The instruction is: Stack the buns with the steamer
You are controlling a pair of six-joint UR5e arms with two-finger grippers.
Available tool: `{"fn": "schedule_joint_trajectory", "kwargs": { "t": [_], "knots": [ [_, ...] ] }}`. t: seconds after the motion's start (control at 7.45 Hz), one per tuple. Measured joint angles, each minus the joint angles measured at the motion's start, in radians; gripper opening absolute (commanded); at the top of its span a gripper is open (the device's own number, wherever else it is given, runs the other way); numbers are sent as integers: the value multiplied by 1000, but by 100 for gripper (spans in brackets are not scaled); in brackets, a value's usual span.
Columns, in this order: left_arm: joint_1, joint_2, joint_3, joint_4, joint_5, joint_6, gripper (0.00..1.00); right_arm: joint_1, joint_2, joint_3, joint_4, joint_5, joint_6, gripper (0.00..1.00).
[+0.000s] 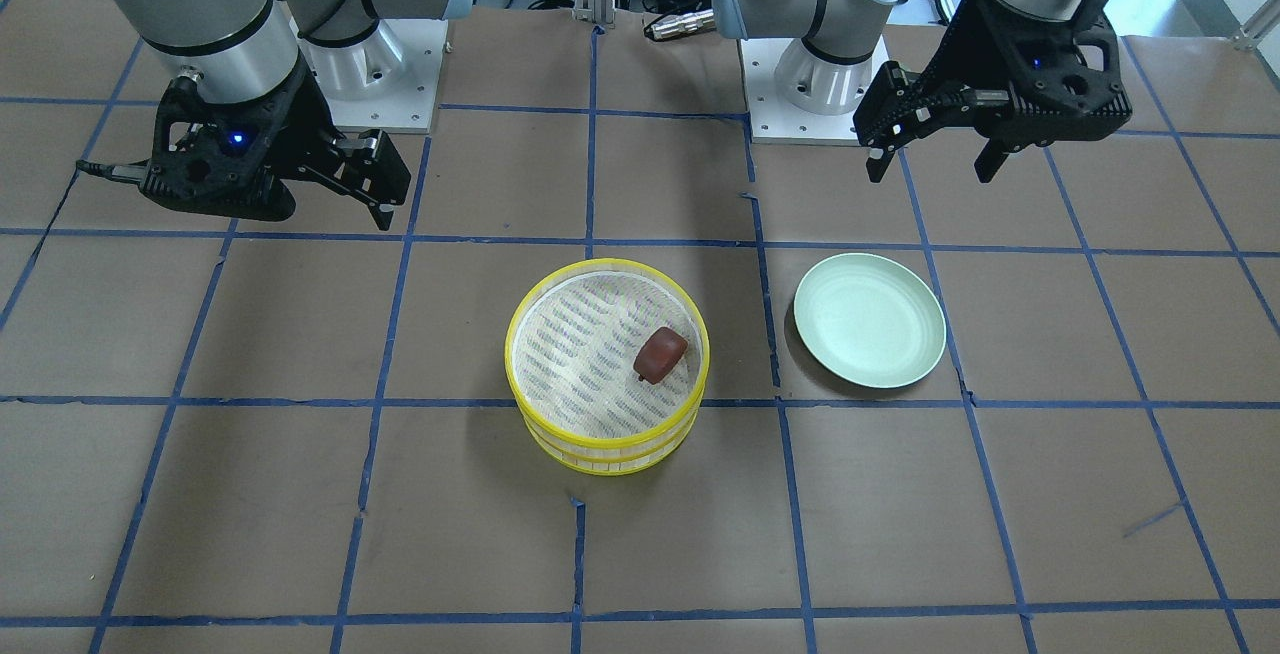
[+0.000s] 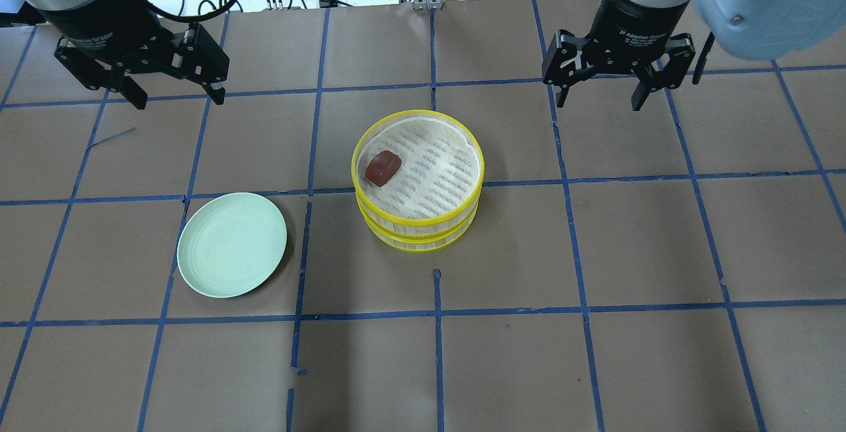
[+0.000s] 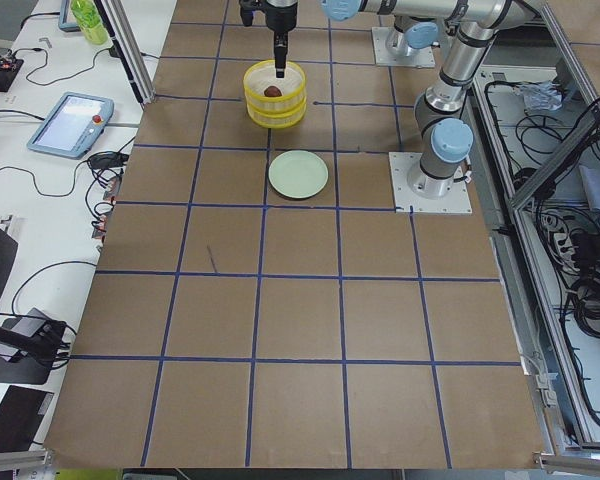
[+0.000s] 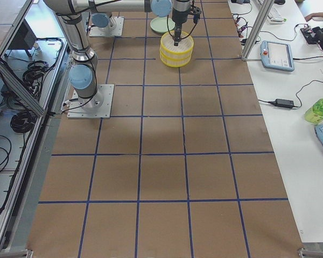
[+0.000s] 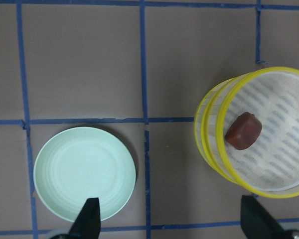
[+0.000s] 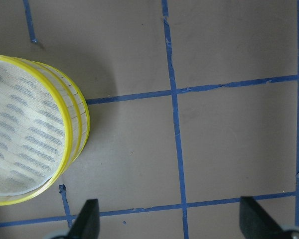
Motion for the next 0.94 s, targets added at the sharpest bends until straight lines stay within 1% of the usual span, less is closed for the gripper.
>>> {"fn": "schedule_joint_trajectory", "kwargs": {
  "t": [0.94],
  "knots": [
    [-4, -7, -11, -5, 1, -2, 100, 4, 0, 0, 0, 0, 2, 100]
  ]
}}
